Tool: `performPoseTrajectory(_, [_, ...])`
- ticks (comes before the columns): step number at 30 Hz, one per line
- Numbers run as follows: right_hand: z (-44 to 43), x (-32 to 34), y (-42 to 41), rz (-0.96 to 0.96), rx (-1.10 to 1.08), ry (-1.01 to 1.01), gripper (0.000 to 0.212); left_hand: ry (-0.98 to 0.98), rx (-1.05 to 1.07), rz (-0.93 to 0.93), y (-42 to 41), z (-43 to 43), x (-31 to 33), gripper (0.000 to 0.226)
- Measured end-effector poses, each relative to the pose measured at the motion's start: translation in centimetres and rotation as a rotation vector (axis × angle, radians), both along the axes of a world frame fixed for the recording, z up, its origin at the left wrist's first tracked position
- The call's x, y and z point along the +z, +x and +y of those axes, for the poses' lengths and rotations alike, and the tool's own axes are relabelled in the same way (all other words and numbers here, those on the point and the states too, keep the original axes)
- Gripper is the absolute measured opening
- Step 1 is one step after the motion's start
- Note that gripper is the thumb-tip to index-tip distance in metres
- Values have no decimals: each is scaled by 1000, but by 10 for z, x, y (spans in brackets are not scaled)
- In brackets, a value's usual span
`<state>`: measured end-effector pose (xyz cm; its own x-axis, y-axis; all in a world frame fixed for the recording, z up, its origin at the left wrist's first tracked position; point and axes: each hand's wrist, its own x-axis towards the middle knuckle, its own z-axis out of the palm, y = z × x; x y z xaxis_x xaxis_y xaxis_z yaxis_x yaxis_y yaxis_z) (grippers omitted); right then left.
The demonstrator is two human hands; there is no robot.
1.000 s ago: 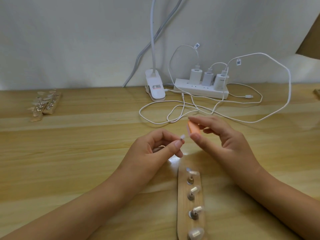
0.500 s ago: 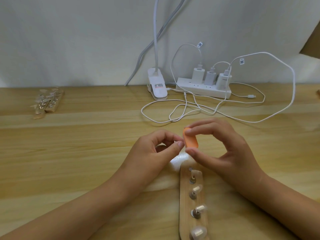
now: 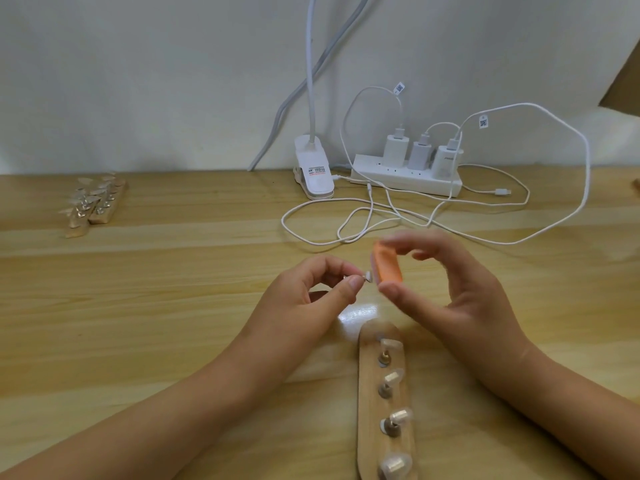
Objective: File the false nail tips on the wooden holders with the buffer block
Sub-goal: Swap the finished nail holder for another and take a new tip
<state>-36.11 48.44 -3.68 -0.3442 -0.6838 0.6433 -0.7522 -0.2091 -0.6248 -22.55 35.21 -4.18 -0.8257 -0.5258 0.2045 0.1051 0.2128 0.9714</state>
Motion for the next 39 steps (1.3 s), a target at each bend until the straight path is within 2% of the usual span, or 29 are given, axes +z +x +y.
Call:
performPoseTrajectory(2, [1,1,-4,-108,-22,-2,40,24,15,6,0,0,1,5])
performPoseTrajectory(4, [1,1,-5,-138,-23,8,39,34,8,7,0,0,1,6])
performPoseTrajectory(10, [0,0,1,45,58,36,28,-22,-58,12,1,0,2,6])
performPoseTrajectory(15, [1,0,1,-81,43,56,26,-55,-58,10,1,1,1,7])
performPoseTrajectory(20, [0,0,0,-105,29,74,26,-64,-47,17,1,0,0,5])
performPoseTrajectory(25, [0,-2,-1,-51,28,67,26,-79,-49,5,2,0,0,11])
performPoseTrajectory(28, [-1,-2,-5,-131,-12,66,27,-69,-40,-1,2,0,-2,7])
performPoseTrajectory(32, [0,0,-6,-263,46,-23,23,-68,-44,3,2,-1,-2,6])
performPoseTrajectory(37, [1,0,-3,-131,67,48,20,-100,-66,27,1,-2,-2,7])
performPoseTrajectory(39, [1,-1,-6,-161,12,74,21,-99,-62,19,1,-2,-3,9])
